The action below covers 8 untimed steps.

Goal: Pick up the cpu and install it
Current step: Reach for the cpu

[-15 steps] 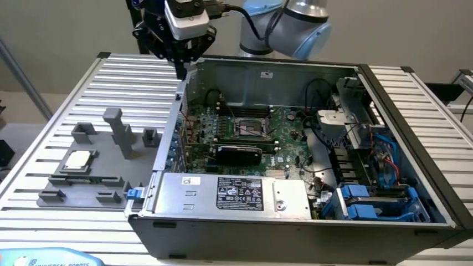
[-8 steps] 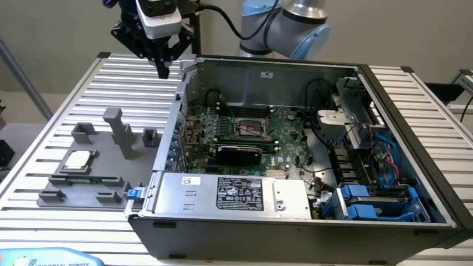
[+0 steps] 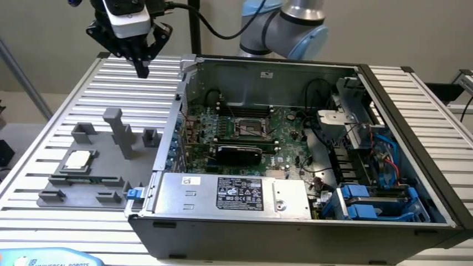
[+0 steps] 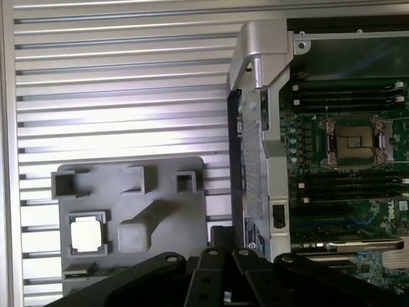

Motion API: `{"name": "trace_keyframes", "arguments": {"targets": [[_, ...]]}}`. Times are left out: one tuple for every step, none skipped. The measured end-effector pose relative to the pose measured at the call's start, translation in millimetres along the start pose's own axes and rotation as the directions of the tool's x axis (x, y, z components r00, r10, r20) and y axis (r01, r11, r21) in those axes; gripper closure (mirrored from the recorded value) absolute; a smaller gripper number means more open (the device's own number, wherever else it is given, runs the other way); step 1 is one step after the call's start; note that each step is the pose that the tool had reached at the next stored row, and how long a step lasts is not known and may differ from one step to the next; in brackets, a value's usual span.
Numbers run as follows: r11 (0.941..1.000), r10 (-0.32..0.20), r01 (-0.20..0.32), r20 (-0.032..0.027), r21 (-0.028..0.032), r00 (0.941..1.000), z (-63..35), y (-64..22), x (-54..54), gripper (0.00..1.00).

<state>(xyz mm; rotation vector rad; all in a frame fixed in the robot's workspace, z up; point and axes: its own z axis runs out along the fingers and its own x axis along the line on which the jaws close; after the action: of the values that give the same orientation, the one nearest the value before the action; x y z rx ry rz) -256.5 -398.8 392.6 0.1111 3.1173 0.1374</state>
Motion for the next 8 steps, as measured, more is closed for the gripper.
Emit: {"name": "trace_keyframes", "arguments": {"targets": [[1.0, 0.0, 0.0, -0.0001, 0.0, 1.0, -0.1, -0.3, 4.5, 0.89], [1.0, 0.0, 0.0, -0.0001, 0.0001, 1.0, -0.2, -0.6, 9.0, 0.89], [1.0, 0.0, 0.0, 0.0, 0.0, 1.0, -0.3, -1.0, 13.5, 0.89], [1.0, 0.0, 0.0, 0.0, 0.0, 1.0, -0.4, -1.3, 18.1, 0.89], [1.0, 0.0, 0.0, 0.0, 0.0001, 1.0, -0.5, -1.6, 22.6, 0.89], [1.0, 0.0, 0.0, 0.0, 0.0, 1.0, -0.5, -1.9, 27.2, 0.89], [1.0, 0.0, 0.0, -0.0001, 0.0, 1.0, -0.6, -2.2, 31.8, 0.89], [1.0, 0.0, 0.0, 0.0, 0.0, 1.0, -0.7, -2.6, 36.3, 0.89]]}}
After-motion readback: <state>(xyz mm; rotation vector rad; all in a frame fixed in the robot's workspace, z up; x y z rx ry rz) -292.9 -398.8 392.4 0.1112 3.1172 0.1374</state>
